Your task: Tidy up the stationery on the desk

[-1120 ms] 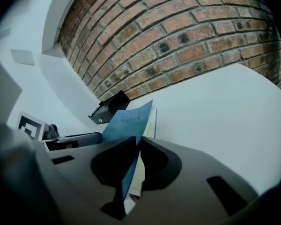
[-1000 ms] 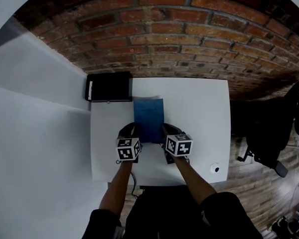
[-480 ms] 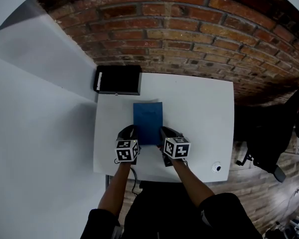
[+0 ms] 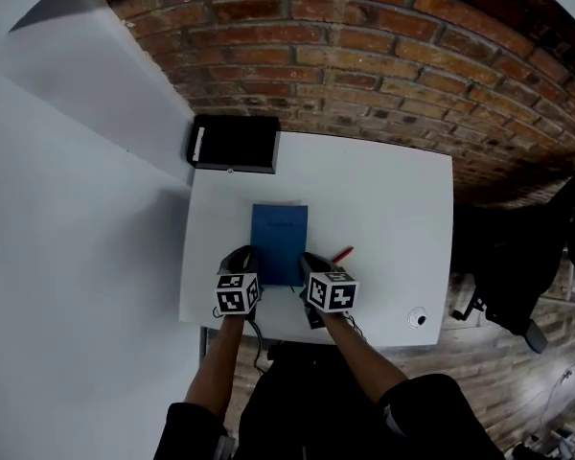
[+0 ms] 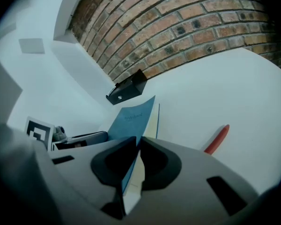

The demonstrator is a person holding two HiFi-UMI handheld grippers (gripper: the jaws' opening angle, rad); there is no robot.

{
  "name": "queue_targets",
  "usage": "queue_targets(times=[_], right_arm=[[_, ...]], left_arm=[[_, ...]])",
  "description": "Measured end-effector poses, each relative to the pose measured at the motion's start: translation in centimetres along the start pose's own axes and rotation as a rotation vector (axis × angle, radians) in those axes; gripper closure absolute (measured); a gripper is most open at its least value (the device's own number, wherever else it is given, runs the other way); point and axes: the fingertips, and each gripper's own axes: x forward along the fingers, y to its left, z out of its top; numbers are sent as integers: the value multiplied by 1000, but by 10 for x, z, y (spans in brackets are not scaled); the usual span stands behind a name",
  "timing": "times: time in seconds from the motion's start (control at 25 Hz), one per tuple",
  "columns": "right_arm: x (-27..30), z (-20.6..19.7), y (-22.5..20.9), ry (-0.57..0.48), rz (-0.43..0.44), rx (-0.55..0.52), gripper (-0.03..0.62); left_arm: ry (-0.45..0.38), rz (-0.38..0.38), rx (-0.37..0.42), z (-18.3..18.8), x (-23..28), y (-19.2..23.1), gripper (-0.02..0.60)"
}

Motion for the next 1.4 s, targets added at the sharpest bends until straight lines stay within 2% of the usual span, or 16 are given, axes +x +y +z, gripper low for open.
queue_targets(times=[0.2, 0.64, 1.2, 1.4], right_arm=[[2, -14, 15, 24, 26, 16, 548], [10, -42, 41, 85, 35, -19, 548], [20, -63, 31, 150, -43, -15, 546], [23, -65, 32, 135, -33, -56, 545]], left_arm=[[6, 12, -7, -12, -12, 12, 509], [28, 31, -14, -34, -27, 38, 510], [49, 27, -4, -44, -22, 45, 509], [50, 20, -23, -46, -19, 47, 509]])
